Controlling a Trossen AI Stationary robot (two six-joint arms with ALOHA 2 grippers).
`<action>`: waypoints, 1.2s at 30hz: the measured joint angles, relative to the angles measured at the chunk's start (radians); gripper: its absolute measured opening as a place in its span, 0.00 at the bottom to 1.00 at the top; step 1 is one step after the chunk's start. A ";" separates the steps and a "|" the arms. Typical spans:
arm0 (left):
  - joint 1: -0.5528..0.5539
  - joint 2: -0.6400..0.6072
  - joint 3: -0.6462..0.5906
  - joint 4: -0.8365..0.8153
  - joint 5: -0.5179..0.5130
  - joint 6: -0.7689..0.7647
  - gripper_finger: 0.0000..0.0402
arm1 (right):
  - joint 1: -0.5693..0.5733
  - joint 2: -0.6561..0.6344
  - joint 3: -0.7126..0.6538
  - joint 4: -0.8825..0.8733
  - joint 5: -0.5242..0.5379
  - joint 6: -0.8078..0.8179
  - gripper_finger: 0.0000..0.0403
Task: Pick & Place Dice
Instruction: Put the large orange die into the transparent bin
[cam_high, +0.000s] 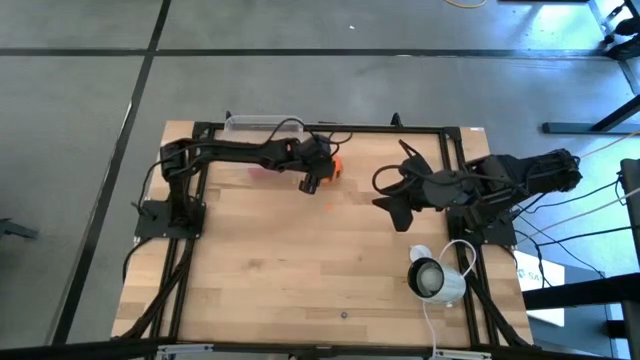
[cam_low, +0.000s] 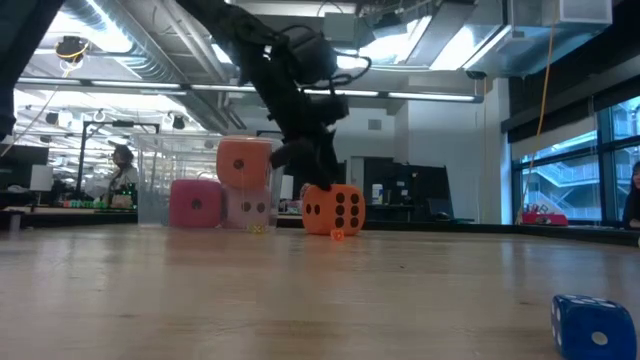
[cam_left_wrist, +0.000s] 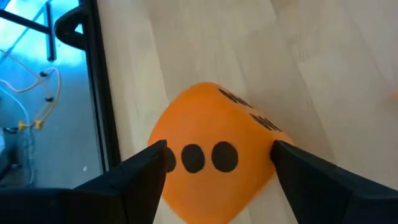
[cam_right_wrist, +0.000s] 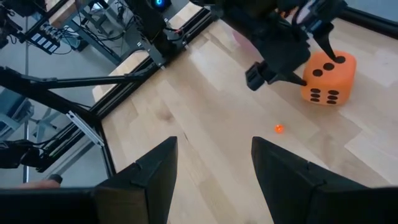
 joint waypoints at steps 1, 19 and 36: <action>-0.001 0.004 0.001 -0.005 -0.011 0.006 0.72 | 0.003 0.000 0.000 0.000 0.000 0.000 0.51; -0.036 0.156 0.003 -0.038 -0.087 0.017 0.72 | 0.011 0.000 0.000 0.000 -0.001 0.001 0.51; -0.112 0.198 0.004 -0.089 -0.107 -0.178 0.19 | 0.027 0.001 0.000 0.000 -0.003 0.001 0.51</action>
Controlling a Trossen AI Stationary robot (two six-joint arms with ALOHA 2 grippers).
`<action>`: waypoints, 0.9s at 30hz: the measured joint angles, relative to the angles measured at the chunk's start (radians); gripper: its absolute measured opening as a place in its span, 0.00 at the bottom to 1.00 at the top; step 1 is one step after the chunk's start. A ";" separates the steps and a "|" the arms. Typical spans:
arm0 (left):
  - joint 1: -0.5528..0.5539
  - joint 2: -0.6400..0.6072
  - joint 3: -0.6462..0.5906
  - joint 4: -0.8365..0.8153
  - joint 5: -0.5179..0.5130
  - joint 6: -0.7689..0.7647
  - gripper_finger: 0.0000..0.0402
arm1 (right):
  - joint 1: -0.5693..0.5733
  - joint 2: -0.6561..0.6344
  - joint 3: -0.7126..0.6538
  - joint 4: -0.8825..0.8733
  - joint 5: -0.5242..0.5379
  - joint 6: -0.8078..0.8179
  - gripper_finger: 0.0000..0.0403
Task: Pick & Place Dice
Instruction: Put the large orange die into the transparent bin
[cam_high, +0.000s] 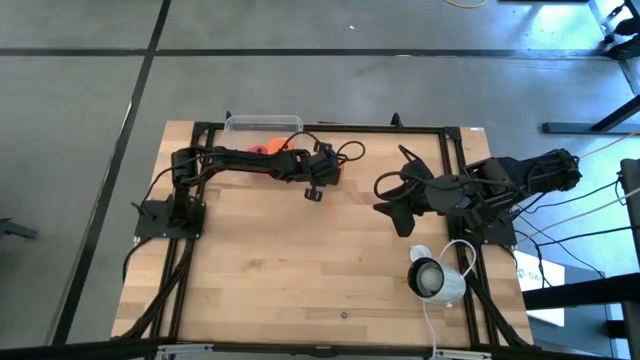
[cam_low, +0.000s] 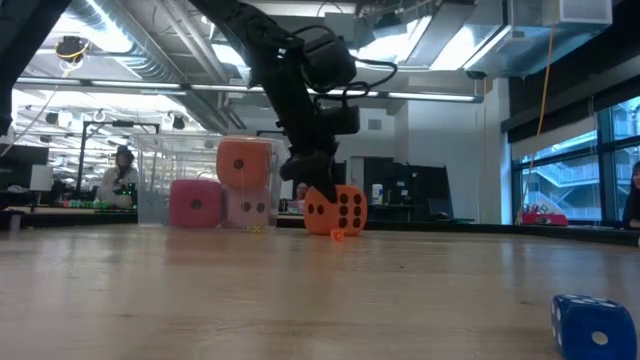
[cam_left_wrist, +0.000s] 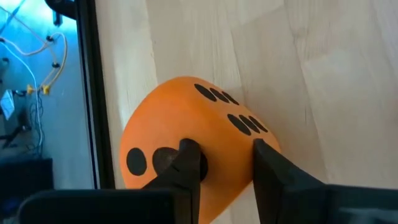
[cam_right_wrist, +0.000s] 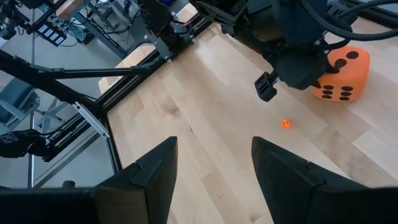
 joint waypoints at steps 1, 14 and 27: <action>-0.007 0.000 0.000 0.000 -0.001 -0.007 0.19 | 0.003 0.000 0.000 0.000 0.003 0.000 0.51; -0.061 -0.021 0.062 -0.189 0.124 -0.175 0.01 | 0.035 0.000 0.000 0.000 0.037 0.007 0.51; -0.110 -0.263 0.151 -0.319 0.153 -0.332 0.00 | 0.035 0.001 0.001 0.000 0.037 -0.041 0.51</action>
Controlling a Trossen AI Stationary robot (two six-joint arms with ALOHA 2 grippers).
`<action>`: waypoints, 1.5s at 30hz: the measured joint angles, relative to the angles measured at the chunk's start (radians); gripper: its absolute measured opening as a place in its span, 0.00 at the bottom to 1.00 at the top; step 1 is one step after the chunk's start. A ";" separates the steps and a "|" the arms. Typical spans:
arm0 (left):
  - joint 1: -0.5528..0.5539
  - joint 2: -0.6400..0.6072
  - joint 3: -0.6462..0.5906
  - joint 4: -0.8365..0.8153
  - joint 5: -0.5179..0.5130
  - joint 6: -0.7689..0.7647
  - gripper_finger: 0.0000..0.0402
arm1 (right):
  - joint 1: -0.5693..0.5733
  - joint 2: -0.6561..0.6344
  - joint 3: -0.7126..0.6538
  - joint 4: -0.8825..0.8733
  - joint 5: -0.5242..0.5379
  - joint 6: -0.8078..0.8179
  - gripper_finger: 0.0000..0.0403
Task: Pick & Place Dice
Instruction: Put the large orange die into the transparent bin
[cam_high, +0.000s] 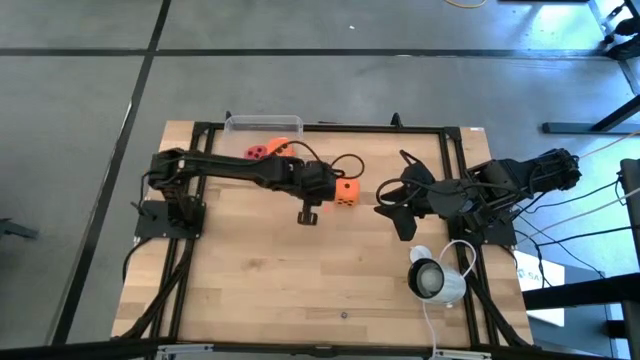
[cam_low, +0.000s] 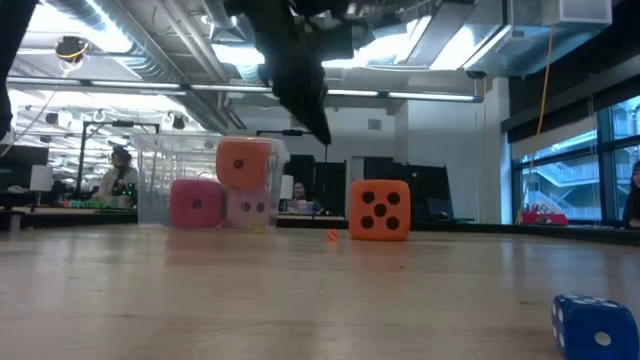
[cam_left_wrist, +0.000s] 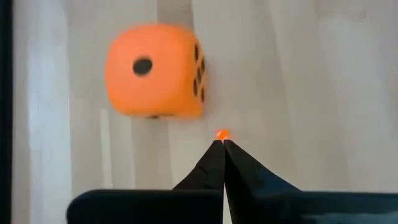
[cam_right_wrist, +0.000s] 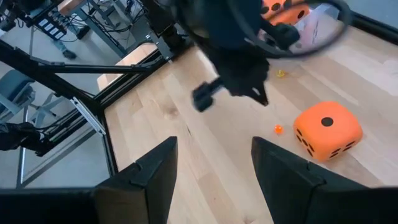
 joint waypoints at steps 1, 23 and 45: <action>-0.005 -0.017 -0.001 0.009 0.004 -0.012 0.00 | 0.000 0.000 0.000 0.000 0.000 -0.006 0.51; -0.004 0.036 0.001 0.279 0.135 0.071 0.37 | 0.009 -0.001 0.000 0.008 -0.009 0.014 0.51; -0.016 -0.386 -0.039 0.036 -0.053 -0.455 0.53 | -0.198 0.138 -0.001 -0.099 0.022 -0.457 0.54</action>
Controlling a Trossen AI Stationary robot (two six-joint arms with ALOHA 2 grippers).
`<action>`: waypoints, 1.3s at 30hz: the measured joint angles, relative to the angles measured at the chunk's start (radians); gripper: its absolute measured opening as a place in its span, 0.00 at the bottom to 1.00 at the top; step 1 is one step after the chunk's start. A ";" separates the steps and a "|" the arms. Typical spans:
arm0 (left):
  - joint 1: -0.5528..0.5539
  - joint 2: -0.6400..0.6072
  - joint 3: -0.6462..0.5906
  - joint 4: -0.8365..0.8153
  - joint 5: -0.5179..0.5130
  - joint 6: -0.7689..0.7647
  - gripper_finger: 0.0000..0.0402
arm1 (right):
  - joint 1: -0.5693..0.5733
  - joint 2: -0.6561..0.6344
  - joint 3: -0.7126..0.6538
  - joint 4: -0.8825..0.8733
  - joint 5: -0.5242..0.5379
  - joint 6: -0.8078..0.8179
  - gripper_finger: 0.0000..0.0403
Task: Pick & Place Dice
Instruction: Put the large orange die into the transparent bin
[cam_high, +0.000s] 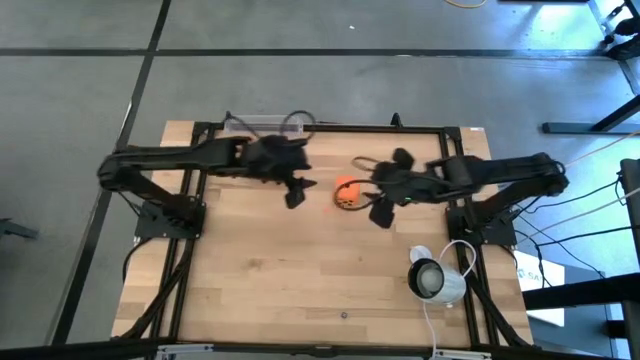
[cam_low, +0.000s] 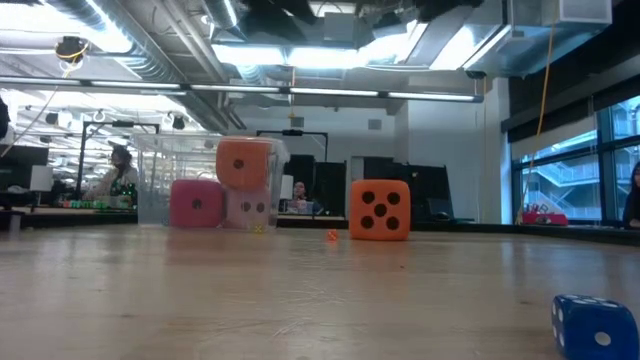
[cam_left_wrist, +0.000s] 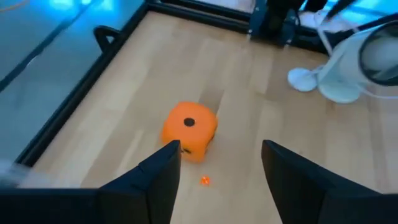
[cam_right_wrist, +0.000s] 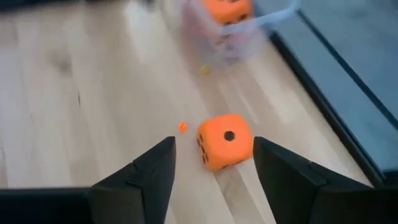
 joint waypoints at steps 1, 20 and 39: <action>-0.007 -0.031 -0.015 -0.008 -0.017 -0.005 0.53 | -0.013 0.021 0.000 0.019 -0.026 -0.036 0.55; -0.038 -0.445 -0.238 -0.121 -0.218 -0.039 0.53 | -0.111 0.349 0.000 0.087 -0.073 -0.285 0.87; -0.037 -0.476 -0.298 -0.149 -0.224 0.018 0.53 | -0.201 0.486 0.000 0.123 -0.106 -0.376 0.87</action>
